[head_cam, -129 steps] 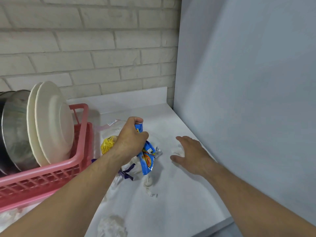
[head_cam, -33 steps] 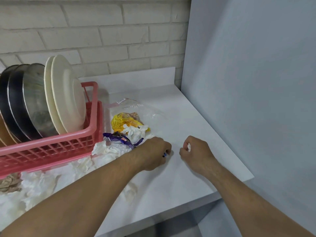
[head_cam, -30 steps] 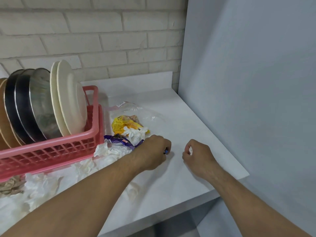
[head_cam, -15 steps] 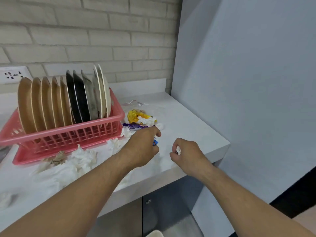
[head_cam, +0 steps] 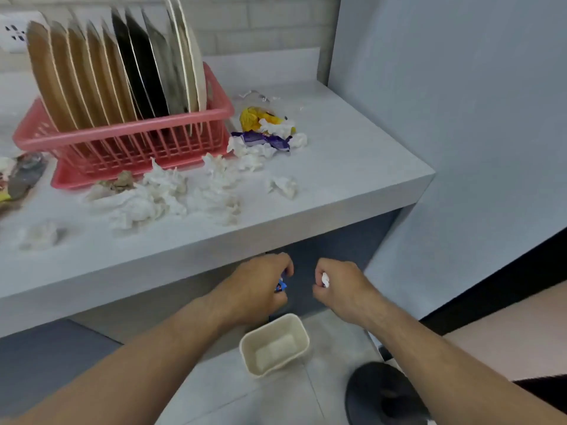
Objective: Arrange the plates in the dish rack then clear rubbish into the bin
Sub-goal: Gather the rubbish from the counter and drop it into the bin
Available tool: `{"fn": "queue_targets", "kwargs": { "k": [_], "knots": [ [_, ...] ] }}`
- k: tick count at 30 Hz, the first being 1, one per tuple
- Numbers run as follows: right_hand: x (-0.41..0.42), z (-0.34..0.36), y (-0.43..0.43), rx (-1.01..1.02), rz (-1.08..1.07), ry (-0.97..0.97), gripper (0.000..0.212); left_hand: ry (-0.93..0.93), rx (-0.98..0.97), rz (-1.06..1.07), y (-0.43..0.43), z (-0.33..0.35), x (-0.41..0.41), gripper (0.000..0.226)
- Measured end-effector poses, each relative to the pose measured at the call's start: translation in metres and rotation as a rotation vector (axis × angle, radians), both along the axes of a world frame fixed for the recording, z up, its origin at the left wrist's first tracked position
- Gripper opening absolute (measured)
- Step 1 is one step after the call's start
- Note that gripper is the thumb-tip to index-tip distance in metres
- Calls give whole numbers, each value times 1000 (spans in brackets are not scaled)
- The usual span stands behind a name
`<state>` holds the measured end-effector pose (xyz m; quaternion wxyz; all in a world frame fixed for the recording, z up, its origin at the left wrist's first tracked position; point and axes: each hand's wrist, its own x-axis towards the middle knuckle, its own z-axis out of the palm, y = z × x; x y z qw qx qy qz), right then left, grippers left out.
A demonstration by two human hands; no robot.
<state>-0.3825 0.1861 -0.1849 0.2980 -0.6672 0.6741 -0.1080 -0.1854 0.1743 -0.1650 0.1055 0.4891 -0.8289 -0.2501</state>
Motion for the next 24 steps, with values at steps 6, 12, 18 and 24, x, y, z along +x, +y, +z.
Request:
{"fn": "queue_targets", "kwargs": {
  "k": [6, 12, 18, 24],
  "knots": [
    [-21, -124, 33, 107, 52, 30, 21, -157, 184, 150, 29, -143, -16, 17],
    [-24, -266, 40, 257, 77, -6, 18, -189, 274, 197, 27, -293, -13, 17],
    [-23, -396, 38, 369, 74, 21, 10, -231, 389, 229, 15, -444, -2, 24],
    [-19, -472, 24, 375, 42, 28, 7, -228, 327, 245, -14, -542, -3, 35]
  ]
}}
